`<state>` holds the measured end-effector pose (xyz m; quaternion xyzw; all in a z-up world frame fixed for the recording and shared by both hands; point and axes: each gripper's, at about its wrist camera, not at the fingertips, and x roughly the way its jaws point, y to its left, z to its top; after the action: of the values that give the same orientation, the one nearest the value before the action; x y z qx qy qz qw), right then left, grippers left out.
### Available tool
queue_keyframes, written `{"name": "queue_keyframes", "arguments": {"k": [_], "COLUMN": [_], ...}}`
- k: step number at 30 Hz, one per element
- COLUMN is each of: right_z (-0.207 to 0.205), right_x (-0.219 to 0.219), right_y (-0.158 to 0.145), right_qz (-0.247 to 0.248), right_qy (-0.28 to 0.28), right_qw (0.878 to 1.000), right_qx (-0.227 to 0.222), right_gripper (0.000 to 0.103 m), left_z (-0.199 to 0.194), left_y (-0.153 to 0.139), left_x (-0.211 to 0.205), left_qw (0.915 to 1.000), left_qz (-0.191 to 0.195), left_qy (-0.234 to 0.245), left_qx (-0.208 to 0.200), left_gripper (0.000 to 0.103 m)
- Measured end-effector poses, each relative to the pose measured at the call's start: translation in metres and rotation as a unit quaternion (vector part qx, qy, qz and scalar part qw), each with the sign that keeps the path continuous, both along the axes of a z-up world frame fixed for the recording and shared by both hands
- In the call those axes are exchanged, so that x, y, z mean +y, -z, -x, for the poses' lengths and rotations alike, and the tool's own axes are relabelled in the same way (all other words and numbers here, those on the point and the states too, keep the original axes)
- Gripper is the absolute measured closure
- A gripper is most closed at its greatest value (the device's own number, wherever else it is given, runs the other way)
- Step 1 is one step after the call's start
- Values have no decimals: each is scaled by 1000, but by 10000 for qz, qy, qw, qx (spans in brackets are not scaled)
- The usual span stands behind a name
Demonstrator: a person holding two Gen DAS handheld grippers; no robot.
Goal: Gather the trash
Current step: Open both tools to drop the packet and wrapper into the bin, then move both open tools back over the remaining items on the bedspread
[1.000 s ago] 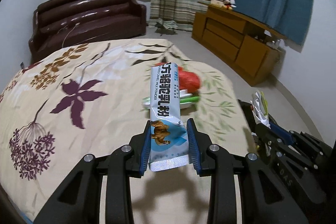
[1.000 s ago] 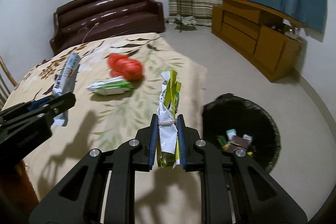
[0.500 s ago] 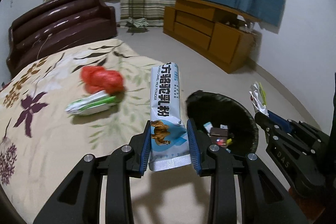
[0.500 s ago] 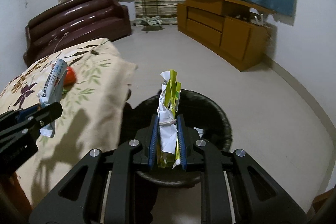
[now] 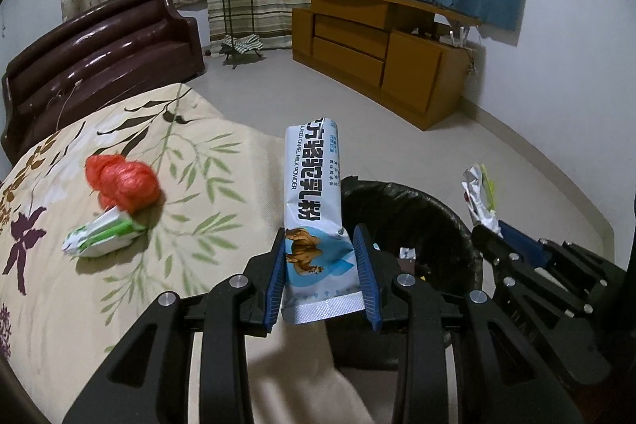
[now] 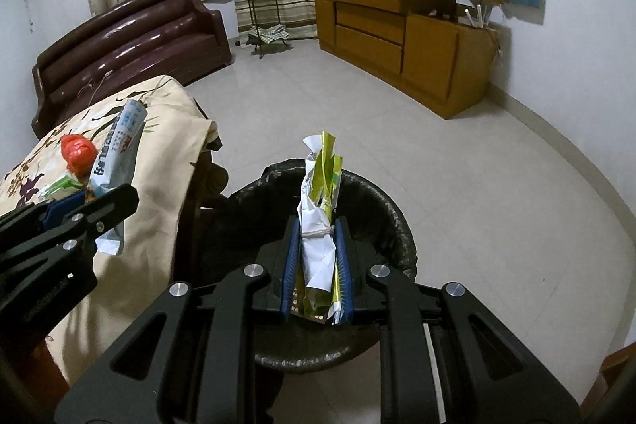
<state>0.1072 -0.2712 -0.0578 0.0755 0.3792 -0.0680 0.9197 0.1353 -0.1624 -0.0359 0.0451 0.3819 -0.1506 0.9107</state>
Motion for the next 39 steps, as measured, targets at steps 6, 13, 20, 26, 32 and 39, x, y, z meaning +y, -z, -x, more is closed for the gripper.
{"name": "queue_keyframes", "arguments": {"k": [6, 13, 20, 26, 32, 39], "right_z": [-11, -9, -9, -7, -9, -15], "right_x": [-6, -8, -3, 12, 40, 73], "right_y": [8, 16, 15, 10, 5, -4], "right_qz": [-62, -105, -125, -205, -294, -280], "right_qy": [71, 145, 119, 1, -288, -627], "right_qw": [9999, 9998, 9998, 9998, 9991, 9976], "right_qx": [35, 54, 73, 52, 71, 20], "right_gripper": [84, 62, 56, 53, 52, 46], "left_z": [-8, -7, -2, 1, 2, -1], "left_y": [6, 9, 3, -3, -7, -5], "left_x": [-8, -4, 19, 50, 91, 128], "left_qw": [10000, 9999, 9997, 9988, 9967, 9939], "left_qz": [-67, -35, 62, 37, -43, -222], "left_qy": [34, -67, -235, -488, -816, -1078], "left_qx": [51, 98, 87, 36, 13, 1], "left_gripper": [69, 54, 47, 42, 42, 40]}}
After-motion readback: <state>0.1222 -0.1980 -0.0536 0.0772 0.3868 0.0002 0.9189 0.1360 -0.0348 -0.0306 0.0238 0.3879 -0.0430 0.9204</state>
